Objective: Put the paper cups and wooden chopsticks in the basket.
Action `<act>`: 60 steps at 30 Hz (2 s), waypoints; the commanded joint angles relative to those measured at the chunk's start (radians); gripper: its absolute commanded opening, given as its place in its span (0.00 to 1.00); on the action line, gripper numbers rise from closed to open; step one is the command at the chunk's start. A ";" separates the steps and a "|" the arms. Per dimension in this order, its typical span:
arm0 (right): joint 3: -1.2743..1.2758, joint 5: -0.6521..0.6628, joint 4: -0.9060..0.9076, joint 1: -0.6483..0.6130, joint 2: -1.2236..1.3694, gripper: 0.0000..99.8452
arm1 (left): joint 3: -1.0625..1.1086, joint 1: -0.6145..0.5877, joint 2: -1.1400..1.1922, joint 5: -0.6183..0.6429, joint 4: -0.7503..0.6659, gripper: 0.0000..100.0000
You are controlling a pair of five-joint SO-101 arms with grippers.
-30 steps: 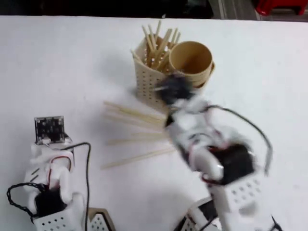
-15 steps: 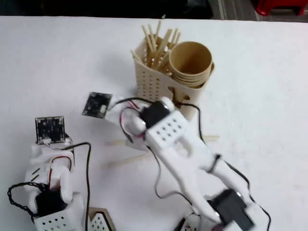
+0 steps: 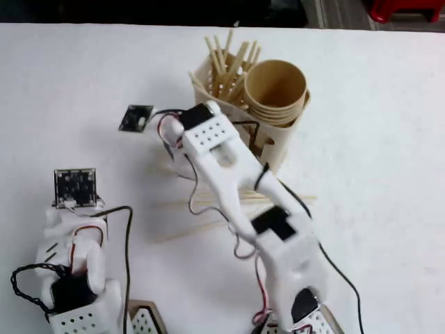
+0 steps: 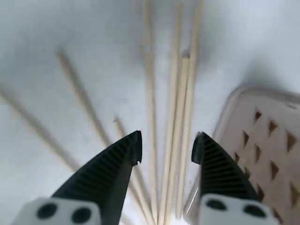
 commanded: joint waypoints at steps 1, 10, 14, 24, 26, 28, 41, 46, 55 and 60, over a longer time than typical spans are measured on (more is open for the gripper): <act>-0.203 0.009 -0.016 0.042 0.162 0.18 | -0.003 -0.007 -0.010 -0.009 -0.006 0.05; -0.476 0.011 0.067 0.071 0.437 0.18 | -0.003 -0.007 -0.010 -0.009 -0.006 0.05; -0.568 0.011 0.120 0.070 0.503 0.16 | -0.003 -0.007 -0.010 -0.009 -0.006 0.05; -0.663 0.011 0.239 0.027 0.581 0.02 | -0.003 -0.007 -0.010 -0.011 -0.006 0.05; -0.661 0.011 0.255 0.007 0.579 0.02 | -0.003 -0.007 -0.010 -0.011 -0.006 0.05; -0.661 0.011 0.265 -0.004 0.573 0.02 | -0.003 -0.007 -0.010 -0.011 -0.006 0.05; -0.657 -0.037 0.303 -0.002 0.317 0.02 | -0.003 -0.007 -0.010 -0.011 -0.008 0.05; -0.657 -0.091 0.303 -0.004 0.211 0.02 | -0.003 -0.007 -0.010 -0.011 -0.009 0.05; -0.661 -0.218 0.302 -0.010 -0.005 0.02 | -0.003 -0.007 -0.010 -0.011 -0.009 0.05; -0.661 -0.275 0.288 -0.010 -0.160 0.02 | -0.003 -0.007 -0.010 -0.012 -0.009 0.05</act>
